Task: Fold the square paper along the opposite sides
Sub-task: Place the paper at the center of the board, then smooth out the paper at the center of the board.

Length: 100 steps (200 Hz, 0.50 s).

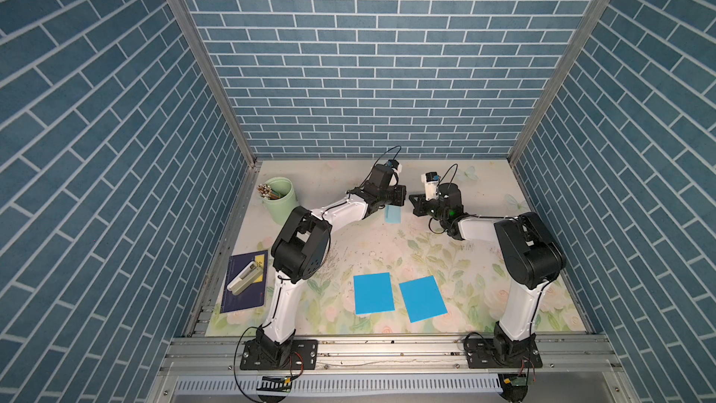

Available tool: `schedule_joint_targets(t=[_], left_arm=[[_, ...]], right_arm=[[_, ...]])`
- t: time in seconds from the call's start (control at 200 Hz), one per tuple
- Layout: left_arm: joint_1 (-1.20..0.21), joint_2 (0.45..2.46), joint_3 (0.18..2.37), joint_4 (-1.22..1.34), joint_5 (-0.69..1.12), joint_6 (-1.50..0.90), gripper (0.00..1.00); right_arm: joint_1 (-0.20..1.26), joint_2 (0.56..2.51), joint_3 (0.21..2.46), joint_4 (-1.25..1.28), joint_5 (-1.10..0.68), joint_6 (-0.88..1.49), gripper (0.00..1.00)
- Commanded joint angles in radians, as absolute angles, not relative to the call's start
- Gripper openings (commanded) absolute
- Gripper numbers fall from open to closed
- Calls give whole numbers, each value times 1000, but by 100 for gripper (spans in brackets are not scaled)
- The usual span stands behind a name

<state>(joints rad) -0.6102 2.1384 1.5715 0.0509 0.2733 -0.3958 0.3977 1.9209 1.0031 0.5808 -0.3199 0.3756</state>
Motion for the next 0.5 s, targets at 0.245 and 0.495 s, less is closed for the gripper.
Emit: schedule_joint_targets(t=[0.245, 0.495], left_arm=[[-603, 2217, 1486, 37, 254, -404, 0], [-591, 2198, 1397, 67, 257, -427, 0]], right_arm=[[376, 2045, 1177, 469, -408, 448, 0], [391, 2170, 1315, 405, -453, 492, 0]])
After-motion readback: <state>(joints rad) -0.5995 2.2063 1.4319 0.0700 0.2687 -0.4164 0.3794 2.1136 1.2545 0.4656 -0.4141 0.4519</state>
